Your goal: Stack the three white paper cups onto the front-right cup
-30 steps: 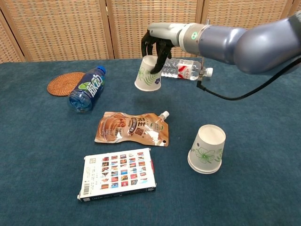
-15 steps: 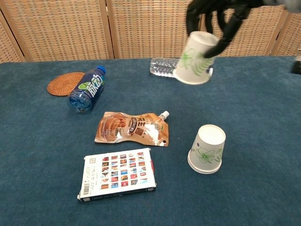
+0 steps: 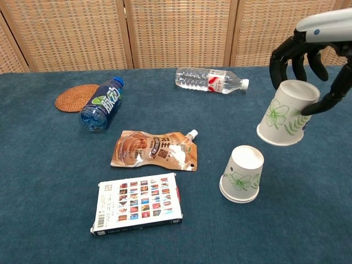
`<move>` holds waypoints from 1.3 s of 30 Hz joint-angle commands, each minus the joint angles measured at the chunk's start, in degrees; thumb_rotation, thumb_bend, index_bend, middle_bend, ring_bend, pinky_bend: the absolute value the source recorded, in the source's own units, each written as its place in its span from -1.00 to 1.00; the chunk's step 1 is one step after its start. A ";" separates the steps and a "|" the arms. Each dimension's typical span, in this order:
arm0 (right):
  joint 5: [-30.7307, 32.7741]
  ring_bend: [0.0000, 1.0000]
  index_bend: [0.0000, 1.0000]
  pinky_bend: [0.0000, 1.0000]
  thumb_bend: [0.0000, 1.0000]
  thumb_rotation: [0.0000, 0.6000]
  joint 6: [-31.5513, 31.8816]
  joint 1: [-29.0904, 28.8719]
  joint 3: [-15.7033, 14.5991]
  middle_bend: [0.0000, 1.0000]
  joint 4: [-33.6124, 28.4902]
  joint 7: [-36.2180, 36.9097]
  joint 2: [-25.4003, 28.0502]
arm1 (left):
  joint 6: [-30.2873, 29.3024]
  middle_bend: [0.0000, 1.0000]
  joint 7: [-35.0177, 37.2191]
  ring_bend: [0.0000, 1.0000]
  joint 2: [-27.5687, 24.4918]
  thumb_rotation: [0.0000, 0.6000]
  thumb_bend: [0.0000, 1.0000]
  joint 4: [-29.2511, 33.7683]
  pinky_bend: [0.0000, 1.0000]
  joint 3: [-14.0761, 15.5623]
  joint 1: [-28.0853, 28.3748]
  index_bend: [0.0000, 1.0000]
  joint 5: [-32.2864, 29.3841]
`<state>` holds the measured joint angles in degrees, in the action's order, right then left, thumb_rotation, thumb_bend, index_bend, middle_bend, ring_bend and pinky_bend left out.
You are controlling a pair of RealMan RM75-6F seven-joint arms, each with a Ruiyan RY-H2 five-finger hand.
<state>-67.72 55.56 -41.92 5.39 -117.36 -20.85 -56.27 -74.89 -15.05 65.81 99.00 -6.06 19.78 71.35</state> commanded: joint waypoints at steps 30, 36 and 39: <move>2.19 0.03 0.10 0.23 0.07 1.00 -1.53 -3.06 0.38 0.08 1.13 -6.82 -9.31 | 0.17 -1.00 -1.64 -1.00 0.80 1.00 -1.00 0.29 -1.00 -0.39 -0.42 -1.00 0.84; 3.24 0.03 0.10 0.23 0.07 1.00 -1.42 -3.79 0.21 0.08 1.23 -8.95 -10.26 | 0.39 -1.00 -1.29 -1.00 0.60 1.00 -1.00 0.36 -1.00 -0.45 -0.47 -1.00 0.87; 3.95 0.02 0.08 0.23 0.06 1.00 -1.76 -4.09 -0.42 0.06 1.74 -10.16 -10.63 | 0.36 -1.00 -1.07 -1.00 0.49 1.00 -1.00 0.49 -1.00 -0.47 -0.56 -1.00 0.99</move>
<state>-64.14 54.15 -45.83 5.37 -115.86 -30.59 -66.84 -74.52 -16.16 66.33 99.47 -6.52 19.23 72.33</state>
